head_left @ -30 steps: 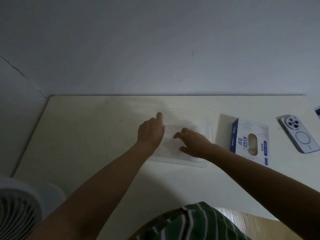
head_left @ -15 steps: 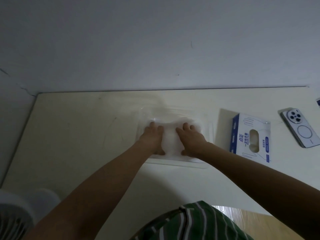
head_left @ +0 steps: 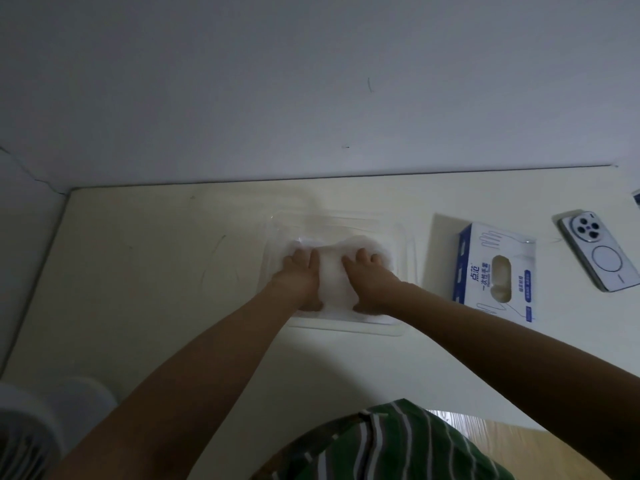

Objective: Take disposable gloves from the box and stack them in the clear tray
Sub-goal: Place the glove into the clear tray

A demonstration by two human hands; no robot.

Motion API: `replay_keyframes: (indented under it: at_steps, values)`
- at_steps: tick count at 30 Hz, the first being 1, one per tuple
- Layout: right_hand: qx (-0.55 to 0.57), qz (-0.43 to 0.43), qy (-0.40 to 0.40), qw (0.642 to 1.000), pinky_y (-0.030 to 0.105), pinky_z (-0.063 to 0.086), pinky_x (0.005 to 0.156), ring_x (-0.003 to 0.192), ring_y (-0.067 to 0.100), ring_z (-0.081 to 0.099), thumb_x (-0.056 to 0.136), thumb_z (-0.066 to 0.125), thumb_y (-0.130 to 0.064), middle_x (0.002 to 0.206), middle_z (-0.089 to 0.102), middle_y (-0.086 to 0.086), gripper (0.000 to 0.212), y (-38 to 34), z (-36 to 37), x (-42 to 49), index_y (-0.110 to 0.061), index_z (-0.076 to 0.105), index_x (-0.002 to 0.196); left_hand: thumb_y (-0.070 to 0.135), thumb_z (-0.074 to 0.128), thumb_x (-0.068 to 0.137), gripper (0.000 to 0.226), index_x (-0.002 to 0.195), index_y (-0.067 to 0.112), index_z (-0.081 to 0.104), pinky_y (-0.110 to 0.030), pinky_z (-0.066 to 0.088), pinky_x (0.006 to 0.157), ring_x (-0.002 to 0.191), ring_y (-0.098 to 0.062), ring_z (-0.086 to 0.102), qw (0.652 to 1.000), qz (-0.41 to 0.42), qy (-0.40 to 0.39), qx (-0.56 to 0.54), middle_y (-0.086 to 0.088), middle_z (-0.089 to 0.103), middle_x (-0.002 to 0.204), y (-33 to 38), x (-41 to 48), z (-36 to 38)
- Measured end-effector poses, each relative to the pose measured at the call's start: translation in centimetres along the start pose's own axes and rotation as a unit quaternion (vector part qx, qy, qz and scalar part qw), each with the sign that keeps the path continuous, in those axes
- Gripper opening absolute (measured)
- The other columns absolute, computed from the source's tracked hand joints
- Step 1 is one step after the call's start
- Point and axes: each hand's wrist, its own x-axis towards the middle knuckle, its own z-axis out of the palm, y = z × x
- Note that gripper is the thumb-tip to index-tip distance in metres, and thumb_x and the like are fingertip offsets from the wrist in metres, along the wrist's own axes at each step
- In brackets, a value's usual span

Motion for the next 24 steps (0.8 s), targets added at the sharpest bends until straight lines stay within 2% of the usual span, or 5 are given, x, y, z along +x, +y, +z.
replay_keyframes:
  at_steps: [3, 7, 12, 18, 24]
  values:
    - [0.072, -0.053, 0.029, 0.996, 0.037, 0.04, 0.106, 0.126, 0.032, 0.042, 0.083, 0.073, -0.033, 0.143, 0.033, 0.016, 0.075, 0.7, -1.8, -1.7, -0.012, 0.037, 0.145, 0.048, 0.056, 0.092, 0.08, 0.151, 0.009, 0.019, -0.043, 0.037, 0.106, 0.136, -0.036, 0.033, 0.997, -0.014, 0.036, -0.063, -0.02, 0.019, 0.153, 0.0, -1.0, -1.1]
    - [0.144, -0.097, 0.145, 0.974, 0.035, 0.051, 0.092, 0.103, 0.018, 0.06, 0.091, 0.064, -0.028, 0.119, 0.058, 0.003, 0.036, 2.1, -5.2, -3.8, -0.02, 0.06, 0.125, 0.03, 0.049, 0.095, 0.031, 0.119, 0.014, 0.06, -0.034, 0.05, 0.081, 0.102, -0.026, 0.059, 0.97, -0.015, 0.24, -0.033, -0.008, 0.061, 0.113, 1.6, -2.4, -3.1]
    - [0.238, -0.022, 0.27, 0.933, 0.038, 0.054, 0.078, 0.078, 0.015, 0.063, 0.092, 0.058, -0.019, 0.091, 0.071, -0.001, 0.017, 8.1, -6.6, -6.9, -0.017, 0.072, 0.102, 0.028, 0.051, 0.093, 0.017, 0.099, 0.02, 0.064, -0.03, 0.048, 0.067, 0.078, -0.018, 0.06, 0.922, 0.084, 0.355, -0.131, 0.003, 0.066, 0.088, 7.8, -3.1, -6.8]
    - [0.223, 0.165, 0.201, 0.939, 0.037, 0.056, 0.073, 0.078, 0.019, 0.064, 0.09, 0.058, -0.019, 0.092, 0.071, 0.004, 0.014, 17.4, -1.1, -10.2, -0.015, 0.071, 0.094, 0.027, 0.057, 0.091, 0.015, 0.103, 0.02, 0.062, -0.029, 0.048, 0.074, 0.082, -0.018, 0.061, 0.919, 0.221, 0.207, -0.252, 0.003, 0.068, 0.092, 17.0, -1.3, -7.8]
    - [0.126, 0.215, 0.116, 0.961, 0.023, 0.041, 0.054, 0.068, 0.016, 0.054, 0.09, 0.059, -0.028, 0.091, 0.054, 0.001, 0.031, 20.4, 3.5, -10.9, -0.019, 0.056, 0.119, 0.029, 0.064, 0.089, 0.046, 0.127, 0.014, 0.043, -0.036, 0.051, 0.079, 0.091, -0.024, 0.061, 0.955, 0.232, 0.102, -0.155, -0.008, 0.064, 0.107, 22.3, 2.3, -5.3]
